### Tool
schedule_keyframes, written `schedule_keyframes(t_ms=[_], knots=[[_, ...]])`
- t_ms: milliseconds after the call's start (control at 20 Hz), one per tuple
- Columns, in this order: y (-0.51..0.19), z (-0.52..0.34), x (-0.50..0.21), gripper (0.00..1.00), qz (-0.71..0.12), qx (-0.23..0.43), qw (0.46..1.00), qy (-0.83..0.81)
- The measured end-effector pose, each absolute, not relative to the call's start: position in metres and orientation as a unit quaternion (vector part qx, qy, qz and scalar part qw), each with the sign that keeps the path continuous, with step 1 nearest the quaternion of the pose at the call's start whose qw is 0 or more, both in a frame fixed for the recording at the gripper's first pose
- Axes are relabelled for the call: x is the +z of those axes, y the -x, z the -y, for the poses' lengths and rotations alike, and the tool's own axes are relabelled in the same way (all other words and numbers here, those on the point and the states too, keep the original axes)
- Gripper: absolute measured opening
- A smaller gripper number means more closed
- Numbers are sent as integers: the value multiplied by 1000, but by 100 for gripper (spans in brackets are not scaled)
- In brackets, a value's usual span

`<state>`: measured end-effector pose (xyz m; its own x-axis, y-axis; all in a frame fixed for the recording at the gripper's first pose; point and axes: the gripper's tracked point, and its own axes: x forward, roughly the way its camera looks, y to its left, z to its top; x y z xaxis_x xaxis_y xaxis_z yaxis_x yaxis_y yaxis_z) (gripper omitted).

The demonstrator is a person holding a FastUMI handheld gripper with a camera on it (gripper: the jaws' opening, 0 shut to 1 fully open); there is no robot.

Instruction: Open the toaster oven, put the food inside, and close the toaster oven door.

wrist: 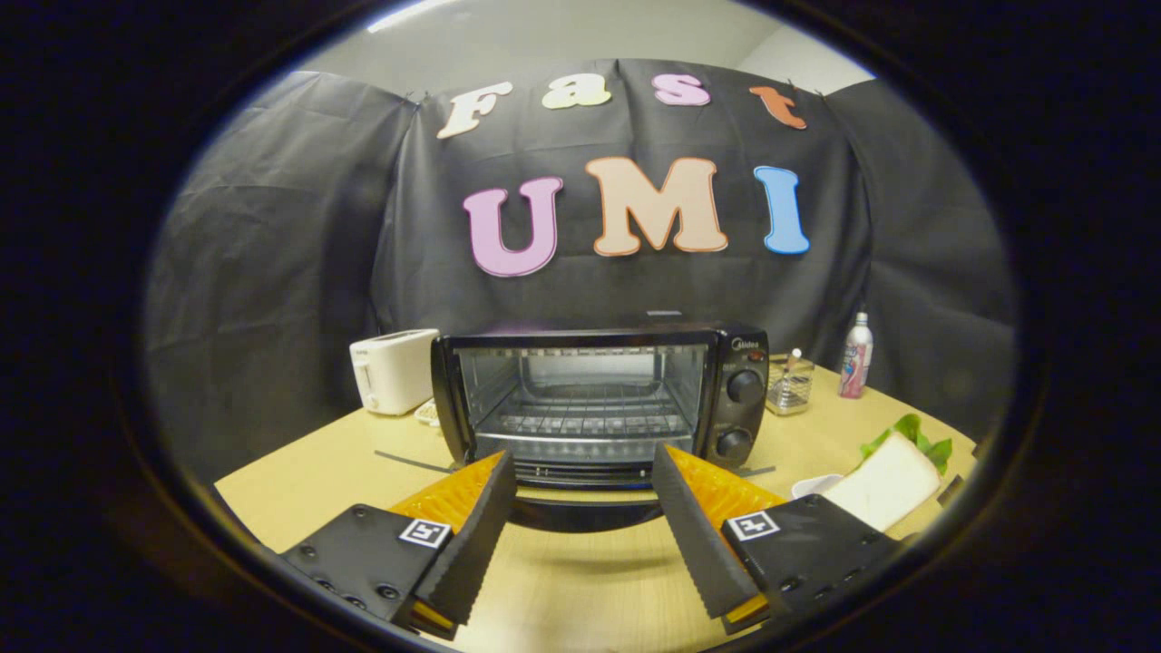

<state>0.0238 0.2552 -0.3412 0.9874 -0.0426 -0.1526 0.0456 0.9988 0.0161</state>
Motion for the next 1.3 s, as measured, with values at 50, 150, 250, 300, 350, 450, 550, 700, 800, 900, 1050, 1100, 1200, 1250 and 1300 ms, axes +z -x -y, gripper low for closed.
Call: schedule_keyframes(t_ms=[50,150,250,300,350,450,550,700,800,900,1050,1100,1200,1250,1300], knots=[[-21,-256,-346,93,-85,-20,996,-11],[-16,-255,-360,92,-108,-16,994,-18],[-12,-254,-381,91,-143,-11,989,-30],[-10,-250,-393,90,-162,-14,986,-33],[-9,-248,-404,90,-179,-12,983,-41],[-9,-249,-422,89,-212,-7,975,-64],[-10,-249,-429,88,-224,-1,972,-76],[-14,-249,-433,86,-228,4,971,-71],[-16,-249,-433,87,-229,5,971,-64],[-17,-251,-434,87,-231,12,971,-60],[-17,-251,-434,86,-231,23,971,-58],[-18,-252,-435,86,-230,25,971,-58],[-18,-252,-432,86,-228,26,972,-52],[-19,-252,-432,86,-227,26,972,-45],[-20,-252,-431,86,-226,27,973,-38]])
